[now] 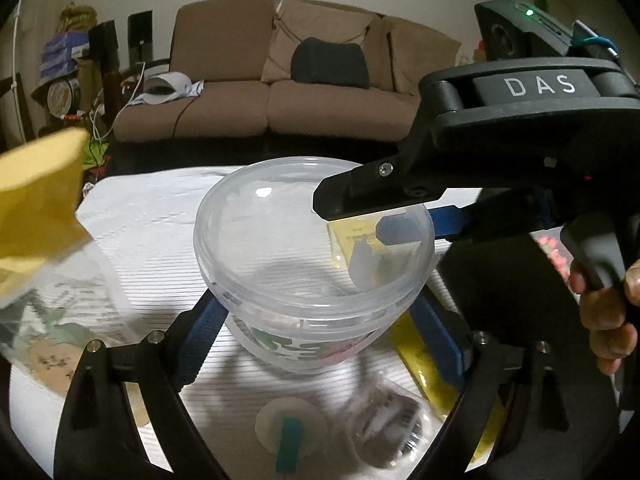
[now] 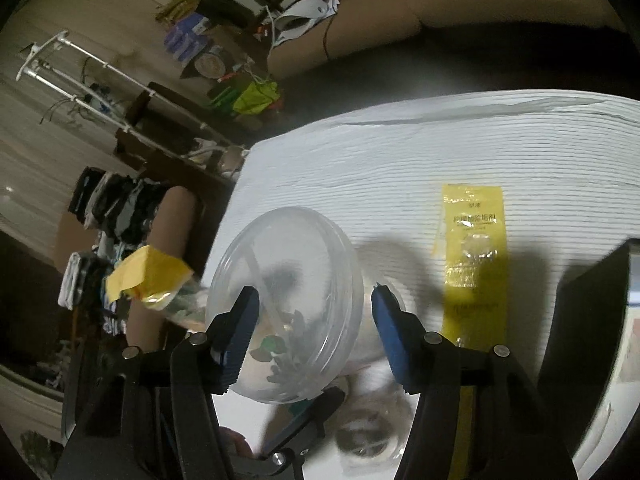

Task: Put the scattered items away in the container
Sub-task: 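Grasp the clear plastic tub rim with the right gripper, then carry the clear tub with the right gripper into the grey box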

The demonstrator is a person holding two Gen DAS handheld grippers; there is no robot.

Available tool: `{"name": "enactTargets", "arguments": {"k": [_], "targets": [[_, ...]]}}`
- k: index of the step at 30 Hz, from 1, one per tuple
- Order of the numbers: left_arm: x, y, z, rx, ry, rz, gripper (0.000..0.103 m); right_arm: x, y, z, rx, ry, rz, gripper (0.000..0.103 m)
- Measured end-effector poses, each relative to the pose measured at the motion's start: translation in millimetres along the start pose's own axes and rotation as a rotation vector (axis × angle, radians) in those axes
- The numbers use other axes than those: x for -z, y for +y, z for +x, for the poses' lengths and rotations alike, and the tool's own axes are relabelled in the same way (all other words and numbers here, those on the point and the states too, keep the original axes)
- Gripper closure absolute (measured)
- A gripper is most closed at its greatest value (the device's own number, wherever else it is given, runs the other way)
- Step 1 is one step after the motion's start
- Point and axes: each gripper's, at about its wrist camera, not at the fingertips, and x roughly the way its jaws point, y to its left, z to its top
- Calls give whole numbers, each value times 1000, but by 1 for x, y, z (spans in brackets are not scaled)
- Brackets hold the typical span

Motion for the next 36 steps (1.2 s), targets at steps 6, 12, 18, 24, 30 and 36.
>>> {"name": "enactTargets", "arguments": {"k": [6, 12, 18, 24, 30, 36], "targets": [[-7, -28, -45, 14, -22, 52, 12, 20, 22, -46, -27, -17, -28, 42], [-20, -94, -98, 81, -41, 125, 12, 56, 30, -134, -27, -54, -50, 42], [-20, -196, -117, 225, 5, 192, 12, 97, -12, -236, 53, -80, -6, 42], [6, -287, -85, 340, 148, 222, 12, 145, -95, -291, 125, -67, 133, 42], [40, -328, -47, 349, 269, 239, 12, 171, -146, -290, 185, -21, 165, 42], [63, -342, -35, 345, 343, 254, 13, 184, -159, -281, 252, 30, 119, 42]]}}
